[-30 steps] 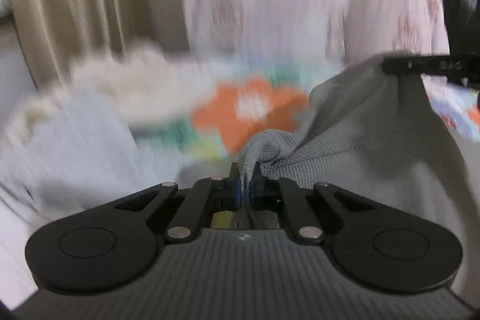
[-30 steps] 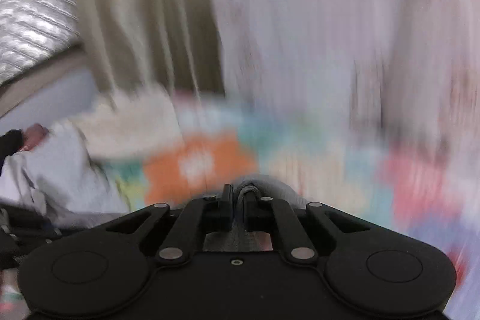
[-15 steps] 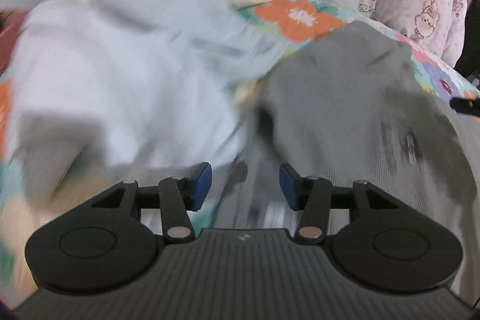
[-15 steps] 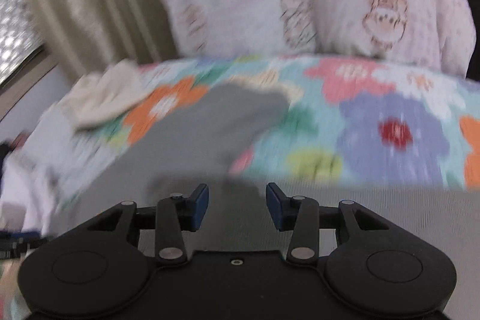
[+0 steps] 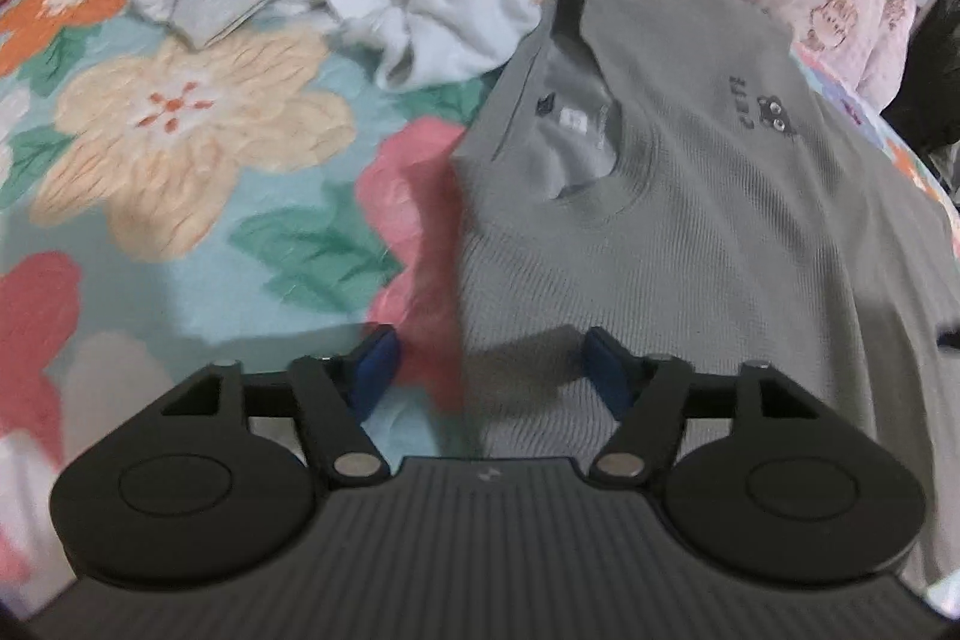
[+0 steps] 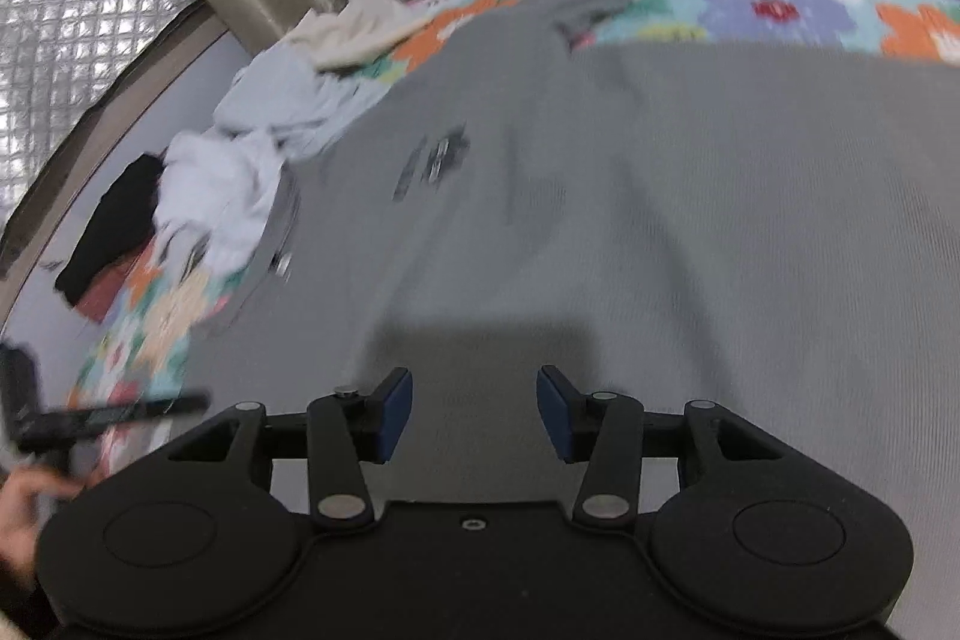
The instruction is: Fold clothes
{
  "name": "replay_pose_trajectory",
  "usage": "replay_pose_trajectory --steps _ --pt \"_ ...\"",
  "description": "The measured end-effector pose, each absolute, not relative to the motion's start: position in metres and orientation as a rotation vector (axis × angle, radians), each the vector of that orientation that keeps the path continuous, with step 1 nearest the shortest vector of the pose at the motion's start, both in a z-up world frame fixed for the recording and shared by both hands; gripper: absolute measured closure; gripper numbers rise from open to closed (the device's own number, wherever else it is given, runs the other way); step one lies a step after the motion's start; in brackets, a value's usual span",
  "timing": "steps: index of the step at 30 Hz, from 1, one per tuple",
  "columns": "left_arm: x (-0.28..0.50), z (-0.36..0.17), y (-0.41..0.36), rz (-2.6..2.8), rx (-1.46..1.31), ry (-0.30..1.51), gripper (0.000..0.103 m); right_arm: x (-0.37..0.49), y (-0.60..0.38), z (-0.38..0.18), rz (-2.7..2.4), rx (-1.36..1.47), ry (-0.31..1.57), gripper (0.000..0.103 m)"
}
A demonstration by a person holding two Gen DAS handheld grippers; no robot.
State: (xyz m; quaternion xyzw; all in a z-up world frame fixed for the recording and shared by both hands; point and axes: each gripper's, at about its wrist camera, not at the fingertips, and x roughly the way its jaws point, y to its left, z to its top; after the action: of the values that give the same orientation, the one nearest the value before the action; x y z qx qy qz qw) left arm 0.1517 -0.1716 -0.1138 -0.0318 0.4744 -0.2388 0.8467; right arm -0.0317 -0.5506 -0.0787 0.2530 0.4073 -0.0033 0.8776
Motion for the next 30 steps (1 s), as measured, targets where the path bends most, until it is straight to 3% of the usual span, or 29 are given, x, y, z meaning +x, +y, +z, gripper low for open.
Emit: replay_pose_trajectory --steps 1,2,3,5,8,11,14,15,17,18,26,30 --pt "0.152 -0.116 -0.174 -0.513 -0.073 0.982 0.052 -0.042 -0.547 -0.082 -0.013 0.519 0.855 0.050" --pt "0.154 -0.118 -0.174 -0.538 -0.101 0.986 0.080 -0.051 -0.544 -0.085 -0.023 0.497 0.860 0.050" --pt "0.157 -0.117 -0.172 -0.556 -0.142 1.021 0.100 -0.059 -0.541 -0.088 -0.032 0.476 0.865 0.048" --pt "0.157 -0.106 -0.168 -0.550 -0.176 1.030 0.100 -0.074 -0.537 -0.095 -0.083 0.426 0.873 0.047" --pt "0.140 -0.069 -0.157 -0.455 -0.066 0.837 0.100 -0.096 -0.533 -0.106 -0.159 0.381 0.889 0.047" --pt "0.135 -0.076 -0.147 -0.383 -0.103 0.879 0.099 -0.129 -0.533 -0.118 -0.201 0.403 0.858 0.047" --pt "0.124 -0.096 -0.152 -0.278 -0.033 0.957 0.095 -0.165 -0.532 -0.129 -0.240 0.435 0.809 0.047" --pt "0.114 -0.095 -0.146 -0.294 -0.072 0.958 0.089 -0.178 -0.531 -0.128 -0.251 0.457 0.788 0.047" --pt "0.089 -0.091 -0.135 -0.340 -0.146 0.966 0.070 -0.200 -0.527 -0.127 -0.256 0.471 0.766 0.045" --pt "0.076 -0.089 -0.130 -0.364 -0.177 0.974 0.055 -0.211 -0.525 -0.128 -0.260 0.465 0.770 0.044" --pt "-0.014 -0.102 -0.132 -0.484 -0.157 1.161 0.044 -0.290 -0.515 -0.133 -0.285 0.497 0.782 0.043" --pt "-0.042 -0.104 -0.142 -0.506 -0.149 1.166 0.024 -0.315 -0.520 -0.137 -0.323 0.500 0.767 0.042"
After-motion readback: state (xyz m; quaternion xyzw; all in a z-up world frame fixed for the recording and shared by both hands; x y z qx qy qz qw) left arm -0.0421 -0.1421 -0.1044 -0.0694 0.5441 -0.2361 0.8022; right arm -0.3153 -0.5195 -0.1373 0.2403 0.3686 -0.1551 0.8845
